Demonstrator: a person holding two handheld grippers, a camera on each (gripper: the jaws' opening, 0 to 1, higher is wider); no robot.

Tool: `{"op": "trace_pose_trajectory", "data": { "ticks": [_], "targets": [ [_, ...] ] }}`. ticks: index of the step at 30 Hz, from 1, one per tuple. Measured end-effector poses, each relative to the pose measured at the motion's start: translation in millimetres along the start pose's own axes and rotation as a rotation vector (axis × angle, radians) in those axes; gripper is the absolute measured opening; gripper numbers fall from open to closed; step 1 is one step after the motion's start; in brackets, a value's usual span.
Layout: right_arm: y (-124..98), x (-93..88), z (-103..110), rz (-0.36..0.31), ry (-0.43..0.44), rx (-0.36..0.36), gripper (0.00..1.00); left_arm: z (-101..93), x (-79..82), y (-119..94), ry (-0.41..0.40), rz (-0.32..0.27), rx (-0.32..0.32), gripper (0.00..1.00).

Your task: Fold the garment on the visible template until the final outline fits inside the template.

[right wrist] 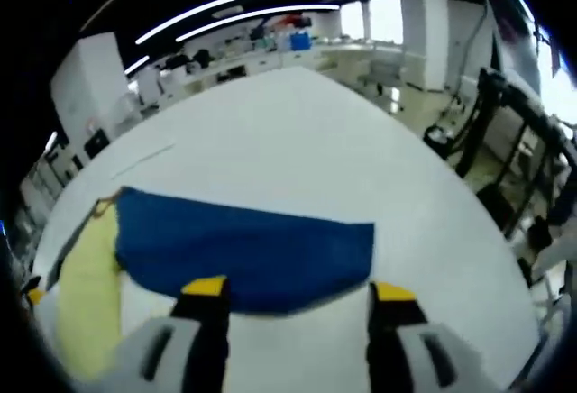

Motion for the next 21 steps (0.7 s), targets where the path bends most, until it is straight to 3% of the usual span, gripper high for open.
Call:
{"op": "trace_pose_trajectory", "data": {
  "ticks": [3, 6, 9, 12, 15, 17, 21],
  "targets": [
    [11.0, 4.9, -12.5, -0.008, 0.067, 0.003, 0.46, 1.0, 9.0, -5.6, 0.011, -0.037, 0.012, 0.96],
    [10.3, 3.6, -12.1, -0.006, 0.055, -0.016, 0.43, 1.8, 13.9, -9.0, 0.017, -0.044, 0.018, 0.95],
    [10.3, 1.7, -15.3, 0.009, -0.005, -0.057, 0.33, 3.6, 13.8, -11.1, 0.02, -0.037, 0.024, 0.95],
    [9.1, 0.6, -9.6, 0.006, -0.007, -0.069, 0.29, 3.1, 10.7, -13.7, 0.025, -0.023, 0.022, 0.95],
    [12.4, 2.5, -14.6, 0.009, -0.002, -0.084, 0.19, -1.1, 8.0, -18.2, 0.039, -0.013, 0.014, 0.96],
    [4.0, -2.9, -5.9, 0.012, -0.018, -0.095, 0.12, -3.1, 6.6, -20.4, 0.045, -0.006, 0.005, 0.96],
    [14.4, 2.3, -8.7, 0.02, 0.006, -0.063, 0.04, -3.6, 3.1, -24.8, 0.055, 0.007, 0.001, 0.97]
  ]
}}
Point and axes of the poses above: the point that each gripper's makers call its tool centre point, and the gripper's own axes: y roughly forward along the fingers, z roughly to its left, x roughly out of its top, the point moved 1 cm from there along -y, roughly backward along the fingers, and after that the axes turned 1 degree about z, right-handed, at the moved point
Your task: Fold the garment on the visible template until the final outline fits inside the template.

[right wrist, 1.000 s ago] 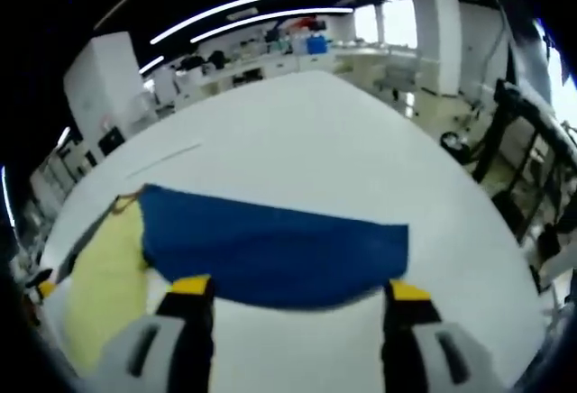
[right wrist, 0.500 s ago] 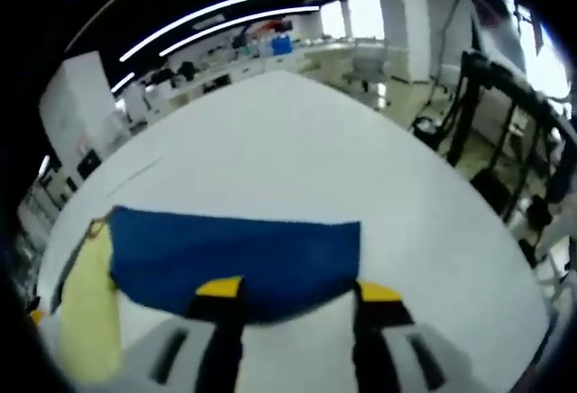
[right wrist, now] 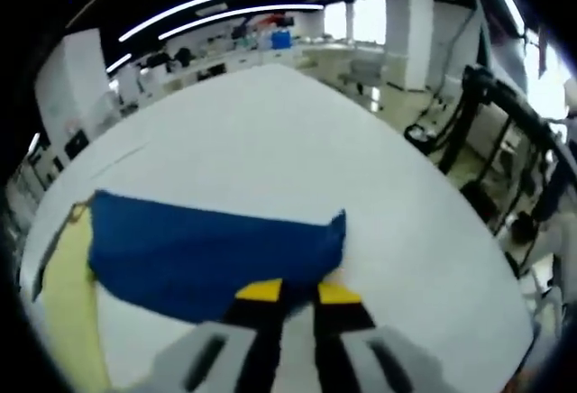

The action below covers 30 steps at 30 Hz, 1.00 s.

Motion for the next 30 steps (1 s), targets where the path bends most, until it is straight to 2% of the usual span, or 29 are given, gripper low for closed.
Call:
{"op": "trace_pose_trajectory", "data": {
  "ticks": [4, 8, 10, 12, 18, 27, 30],
  "targets": [
    [5.0, 4.5, -1.8, 0.012, -0.006, 0.011, 0.01, -1.2, -5.8, -5.4, 0.005, 0.015, 0.002, 0.98],
    [2.7, 11.6, 0.7, 0.012, -0.021, 0.025, 0.0, -2.4, -8.1, -9.5, -0.001, 0.009, -0.002, 0.99],
    [-8.6, 11.0, 10.6, 0.008, -0.04, 0.02, 0.0, -2.6, -10.1, -10.2, -0.004, 0.015, 0.0, 0.99],
    [-6.4, 15.6, 8.2, 0.004, -0.04, 0.024, 0.0, -3.7, -14.1, -11.3, 0.016, 0.031, -0.01, 0.99],
    [-6.8, 30.7, 12.3, -0.001, -0.059, 0.034, 0.0, -3.8, -15.8, -17.7, -0.003, 0.012, -0.017, 0.99],
    [-8.3, 46.4, 32.0, -0.005, -0.1, 0.06, 0.0, -5.1, -19.6, -22.2, -0.01, 0.016, -0.026, 0.99],
    [-7.3, 52.7, 42.3, -0.007, -0.113, 0.072, 0.0, -8.5, -21.9, -24.0, -0.044, 0.026, -0.049, 0.99]
  ]
}}
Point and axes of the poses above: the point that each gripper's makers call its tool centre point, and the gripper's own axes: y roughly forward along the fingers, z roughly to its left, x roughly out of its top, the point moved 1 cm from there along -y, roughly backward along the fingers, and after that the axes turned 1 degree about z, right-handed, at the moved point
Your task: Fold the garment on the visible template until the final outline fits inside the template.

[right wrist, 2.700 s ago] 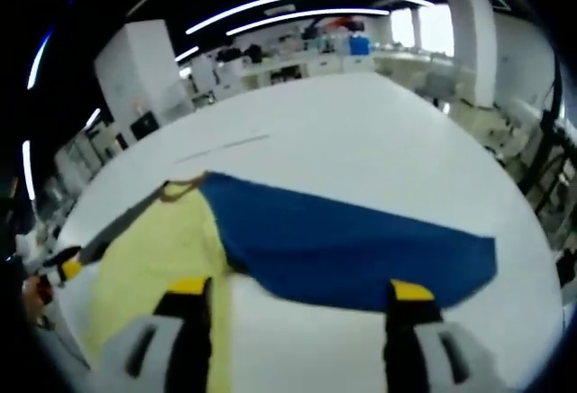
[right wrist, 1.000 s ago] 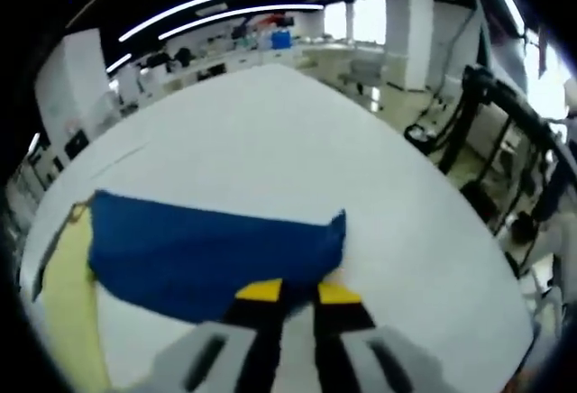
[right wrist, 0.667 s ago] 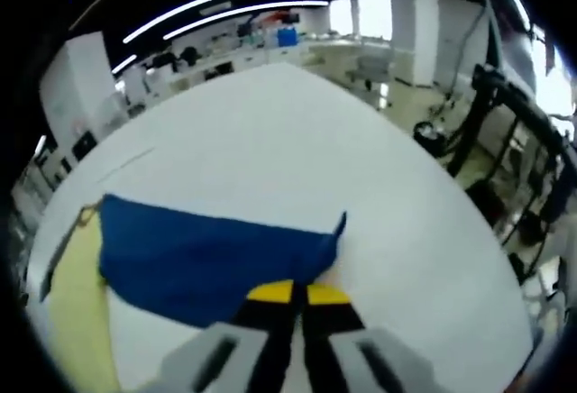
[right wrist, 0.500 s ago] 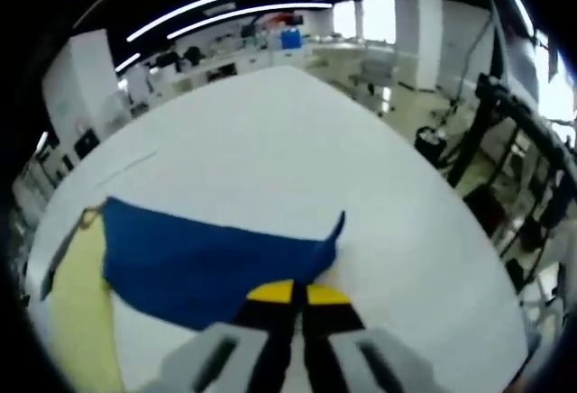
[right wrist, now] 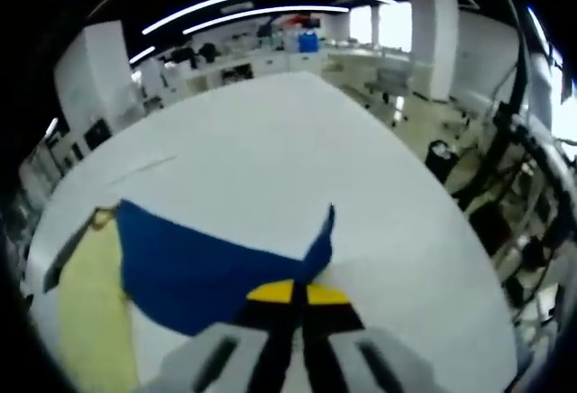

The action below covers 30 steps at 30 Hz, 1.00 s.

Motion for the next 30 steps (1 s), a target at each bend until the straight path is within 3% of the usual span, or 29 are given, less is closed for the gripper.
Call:
{"op": "trace_pose_trajectory", "data": {
  "ticks": [3, 11, 18, 30],
  "targets": [
    [-0.7, 3.5, 11.7, 0.003, -0.017, 0.009, 0.0, -2.2, 4.4, -4.2, -0.004, -0.027, -0.005, 0.99],
    [6.8, 18.4, 41.1, 0.011, -0.051, 0.051, 0.0, -8.2, 5.5, -13.7, -0.016, -0.032, -0.025, 0.99],
    [1.4, 22.2, 83.1, 0.026, -0.127, 0.099, 0.0, -10.3, -0.8, -16.7, -0.041, -0.038, -0.036, 0.99],
    [15.3, 44.4, 130.2, 0.028, -0.223, 0.163, 0.0, -11.2, -8.2, -20.1, -0.037, -0.025, -0.045, 0.99]
  ]
}}
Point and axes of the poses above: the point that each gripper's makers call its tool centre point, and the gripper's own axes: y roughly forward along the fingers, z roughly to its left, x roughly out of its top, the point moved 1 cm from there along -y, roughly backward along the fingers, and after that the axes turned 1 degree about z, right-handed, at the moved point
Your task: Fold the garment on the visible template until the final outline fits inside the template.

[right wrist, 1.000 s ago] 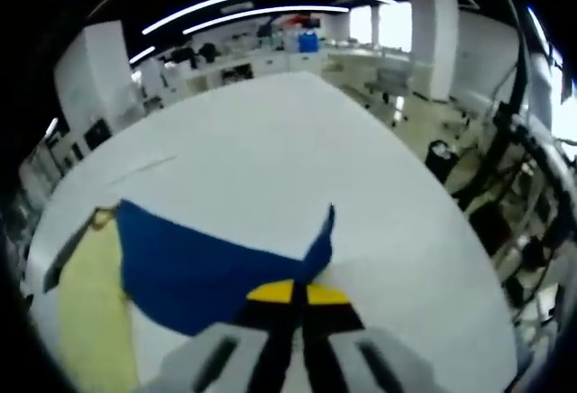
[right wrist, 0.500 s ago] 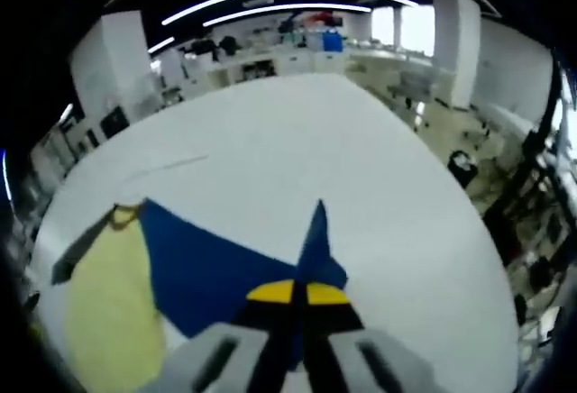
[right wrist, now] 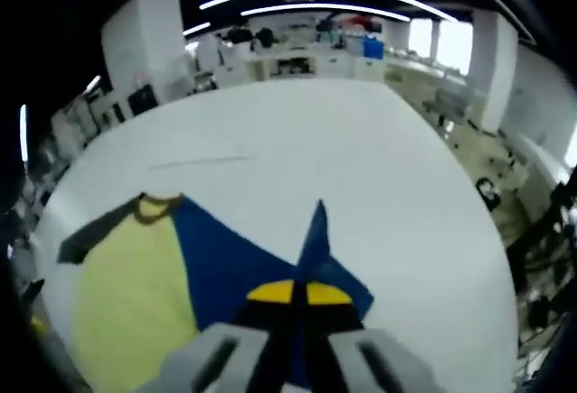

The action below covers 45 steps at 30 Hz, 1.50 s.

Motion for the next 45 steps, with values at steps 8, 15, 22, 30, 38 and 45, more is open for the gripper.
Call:
{"op": "trace_pose_trajectory", "data": {
  "ticks": [8, 15, 22, 30, 38, 45],
  "targets": [
    [7.4, 18.6, 24.7, -0.007, -0.046, 0.033, 0.0, -5.7, -0.6, 0.8, 0.017, -0.003, -0.025, 0.99],
    [11.6, 33.0, 50.0, -0.016, -0.088, 0.063, 0.0, -8.5, -3.3, 2.7, 0.016, 0.003, -0.037, 0.99],
    [12.2, 43.2, 72.3, -0.023, -0.128, 0.086, 0.0, -9.1, -5.6, 3.9, 0.009, 0.007, -0.042, 0.99],
    [22.1, 59.3, 94.0, -0.027, -0.159, 0.119, 0.0, -10.2, -7.0, 4.6, 0.006, 0.011, -0.049, 0.99],
    [17.5, 64.5, 130.0, -0.036, -0.172, 0.166, 0.0, -9.3, -7.5, 6.5, -0.017, -0.003, -0.054, 0.99],
    [20.4, 75.7, 157.7, -0.044, -0.197, 0.208, 0.0, -9.7, -9.4, 7.4, -0.02, 0.001, -0.056, 0.99]
  ]
}}
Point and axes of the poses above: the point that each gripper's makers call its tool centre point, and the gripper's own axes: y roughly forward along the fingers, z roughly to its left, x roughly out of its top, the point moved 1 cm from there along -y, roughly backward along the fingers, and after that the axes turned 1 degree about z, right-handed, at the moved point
